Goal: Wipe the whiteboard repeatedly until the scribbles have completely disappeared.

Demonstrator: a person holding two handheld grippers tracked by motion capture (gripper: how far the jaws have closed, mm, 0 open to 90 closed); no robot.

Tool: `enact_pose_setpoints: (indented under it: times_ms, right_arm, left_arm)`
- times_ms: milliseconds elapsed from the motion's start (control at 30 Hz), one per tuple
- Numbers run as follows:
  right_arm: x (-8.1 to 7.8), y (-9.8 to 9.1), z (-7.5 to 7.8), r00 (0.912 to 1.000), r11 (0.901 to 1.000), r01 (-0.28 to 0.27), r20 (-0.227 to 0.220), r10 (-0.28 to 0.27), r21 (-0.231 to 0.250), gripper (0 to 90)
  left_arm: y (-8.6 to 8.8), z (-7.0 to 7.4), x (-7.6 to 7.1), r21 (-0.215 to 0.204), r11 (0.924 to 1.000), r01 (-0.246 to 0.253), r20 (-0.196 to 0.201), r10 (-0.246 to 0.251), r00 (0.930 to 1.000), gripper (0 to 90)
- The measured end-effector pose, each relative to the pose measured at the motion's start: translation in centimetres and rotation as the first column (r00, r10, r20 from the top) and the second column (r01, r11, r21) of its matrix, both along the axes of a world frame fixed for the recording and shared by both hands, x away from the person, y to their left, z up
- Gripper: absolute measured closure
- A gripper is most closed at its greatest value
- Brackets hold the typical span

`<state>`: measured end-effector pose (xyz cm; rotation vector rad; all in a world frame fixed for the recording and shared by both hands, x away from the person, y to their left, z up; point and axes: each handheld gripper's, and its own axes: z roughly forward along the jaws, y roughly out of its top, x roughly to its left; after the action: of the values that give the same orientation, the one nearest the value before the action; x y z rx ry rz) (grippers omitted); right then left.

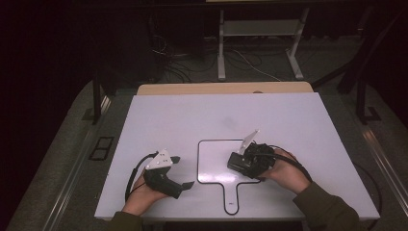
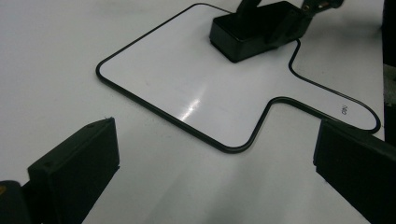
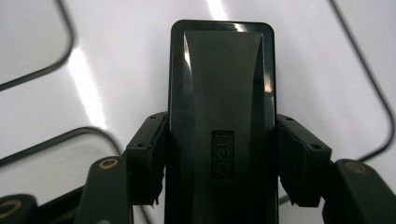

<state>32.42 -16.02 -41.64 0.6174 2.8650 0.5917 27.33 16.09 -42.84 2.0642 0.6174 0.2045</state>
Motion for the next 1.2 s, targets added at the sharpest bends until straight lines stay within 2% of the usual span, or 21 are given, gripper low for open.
enact_pose_setpoints:
  times_ms: [67,100,133,167,367,700,900,1200]
  right_arm:
    - [-0.5,0.2,0.0,0.9998,0.9998,-0.017,0.007,0.017,-0.006,38.6]
    - [-0.5,0.2,0.0,0.9998,0.9998,-0.017,0.013,0.017,-0.010,38.6]
    - [-0.4,0.2,0.0,0.9999,0.9999,-0.011,0.000,0.011,0.000,38.6]
    - [-0.1,0.0,0.0,0.9999,0.9999,-0.013,0.010,0.013,-0.008,38.6]
    - [2.1,-1.0,0.0,0.9980,0.9981,0.062,0.011,-0.062,-0.002,38.6]
    - [5.1,-2.4,-0.1,0.9874,0.9876,0.157,0.019,-0.157,0.003,38.6]
    - [4.3,-2.0,0.0,0.9901,0.9901,0.140,0.015,-0.140,-0.009,38.6]
    - [0.6,-1.6,0.0,0.9979,0.9979,0.064,0.008,-0.064,-0.008,38.6]
  left_arm:
    - [0.0,0.0,0.0,0.000,1.0000,-0.001,0.000,0.001,1.0000,0.0]
    - [0.0,0.0,0.0,0.000,1.0000,-0.002,0.000,0.002,1.0000,0.0]
    - [0.0,0.0,0.0,0.000,1.0000,-0.001,0.001,0.001,1.0000,0.0]
    - [0.0,0.0,0.0,0.000,1.0000,-0.001,0.001,0.001,1.0000,0.0]
    - [0.0,0.0,0.0,0.003,1.0000,0.000,0.000,0.000,1.0000,0.0]
    - [-0.1,-0.1,0.0,0.001,1.0000,0.000,-0.003,0.000,1.0000,0.0]
    - [-0.1,-0.1,0.0,0.000,1.0000,0.000,-0.002,0.000,1.0000,0.0]
    - [-0.1,0.0,0.0,0.004,1.0000,0.005,0.001,-0.005,1.0000,0.0]
